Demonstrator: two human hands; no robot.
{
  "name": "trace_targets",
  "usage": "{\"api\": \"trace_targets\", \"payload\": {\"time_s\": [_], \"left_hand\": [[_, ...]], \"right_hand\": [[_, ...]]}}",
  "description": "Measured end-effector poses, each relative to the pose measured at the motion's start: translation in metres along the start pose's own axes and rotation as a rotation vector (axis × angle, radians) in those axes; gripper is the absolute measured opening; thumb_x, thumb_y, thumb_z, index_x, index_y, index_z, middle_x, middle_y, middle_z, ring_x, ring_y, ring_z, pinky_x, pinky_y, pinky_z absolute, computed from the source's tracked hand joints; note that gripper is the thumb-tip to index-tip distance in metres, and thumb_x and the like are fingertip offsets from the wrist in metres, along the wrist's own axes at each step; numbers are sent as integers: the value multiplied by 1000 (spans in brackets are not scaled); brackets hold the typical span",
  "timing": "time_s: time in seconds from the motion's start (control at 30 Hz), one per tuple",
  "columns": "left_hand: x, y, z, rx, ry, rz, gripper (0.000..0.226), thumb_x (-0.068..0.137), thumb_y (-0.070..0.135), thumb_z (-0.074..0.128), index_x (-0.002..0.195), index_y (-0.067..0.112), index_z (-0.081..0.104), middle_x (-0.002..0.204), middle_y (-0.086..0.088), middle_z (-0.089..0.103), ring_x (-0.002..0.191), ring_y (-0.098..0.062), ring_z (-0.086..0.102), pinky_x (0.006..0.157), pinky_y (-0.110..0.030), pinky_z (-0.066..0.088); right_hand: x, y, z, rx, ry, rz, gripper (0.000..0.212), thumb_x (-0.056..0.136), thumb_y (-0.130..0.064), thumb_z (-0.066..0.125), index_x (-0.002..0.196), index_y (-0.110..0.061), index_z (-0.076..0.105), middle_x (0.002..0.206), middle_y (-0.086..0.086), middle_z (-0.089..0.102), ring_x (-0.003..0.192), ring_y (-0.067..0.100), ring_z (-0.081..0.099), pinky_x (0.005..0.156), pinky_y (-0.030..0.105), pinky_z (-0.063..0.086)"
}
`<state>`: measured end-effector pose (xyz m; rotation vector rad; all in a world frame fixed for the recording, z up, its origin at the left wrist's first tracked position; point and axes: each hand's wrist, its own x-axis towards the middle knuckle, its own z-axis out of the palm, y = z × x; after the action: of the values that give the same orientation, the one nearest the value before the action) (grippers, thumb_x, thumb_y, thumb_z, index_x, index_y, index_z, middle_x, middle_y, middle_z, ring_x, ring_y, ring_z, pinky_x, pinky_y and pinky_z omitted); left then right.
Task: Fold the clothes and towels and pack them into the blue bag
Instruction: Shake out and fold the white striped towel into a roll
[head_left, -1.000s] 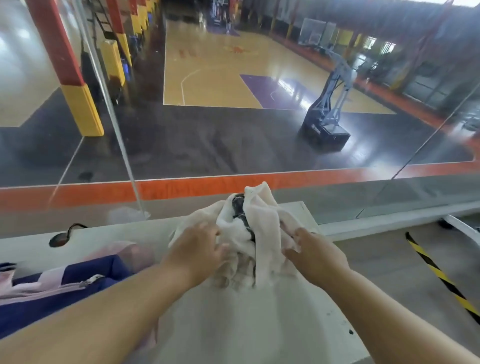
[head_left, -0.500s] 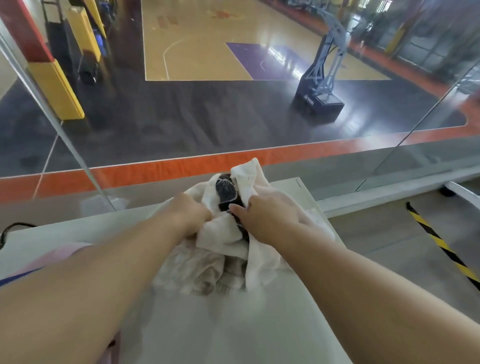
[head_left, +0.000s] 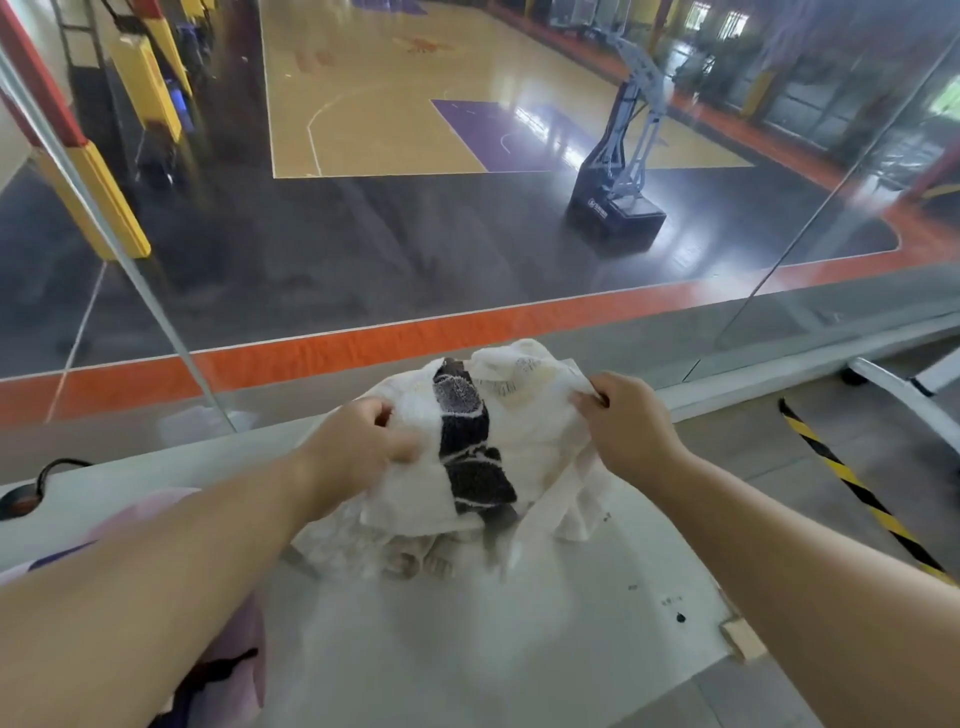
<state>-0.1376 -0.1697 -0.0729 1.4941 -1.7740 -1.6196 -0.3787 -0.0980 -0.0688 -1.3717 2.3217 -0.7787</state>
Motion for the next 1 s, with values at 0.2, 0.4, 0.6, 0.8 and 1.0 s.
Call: {"api": "trace_targets", "payload": {"time_s": [0.2,0.4,0.6,0.8,1.0], "left_hand": [[-54,23,-8,-95,48,104,25,77,4,66,95,-8,55,81,-18,58,69,-28,55,57,-37,43],[-115,45,-2,-212,102,166,27,81,5,62,61,14,47,45,7,46,46,-14,42,48,-29,33],[-174,51,2,-293,43,240,22,82,27,50,100,15,56,81,5,56,63,5,57,56,-9,43],[-218,58,12,-697,43,63,32,81,19,56,104,-3,62,98,-30,61,99,-40,60,93,-47,46],[-240,55,10,-762,-30,1,57,97,43,36,86,4,75,87,-18,73,81,-31,70,80,-41,51]], "right_hand": [[-46,-11,-74,147,127,36,31,92,-14,52,63,-9,43,61,-1,41,58,18,36,53,32,30],[-99,-37,-128,272,208,20,11,92,-13,52,82,-12,58,79,3,59,74,25,54,69,34,45],[-152,-48,-154,381,160,65,26,84,2,53,96,-21,48,91,2,64,92,30,63,82,45,54],[-200,-52,-154,493,82,-32,62,77,19,42,100,-37,53,93,-5,67,87,20,64,72,30,54],[-223,-58,-158,517,225,18,52,75,15,39,101,-24,60,88,-12,61,85,13,58,76,25,47]]}}
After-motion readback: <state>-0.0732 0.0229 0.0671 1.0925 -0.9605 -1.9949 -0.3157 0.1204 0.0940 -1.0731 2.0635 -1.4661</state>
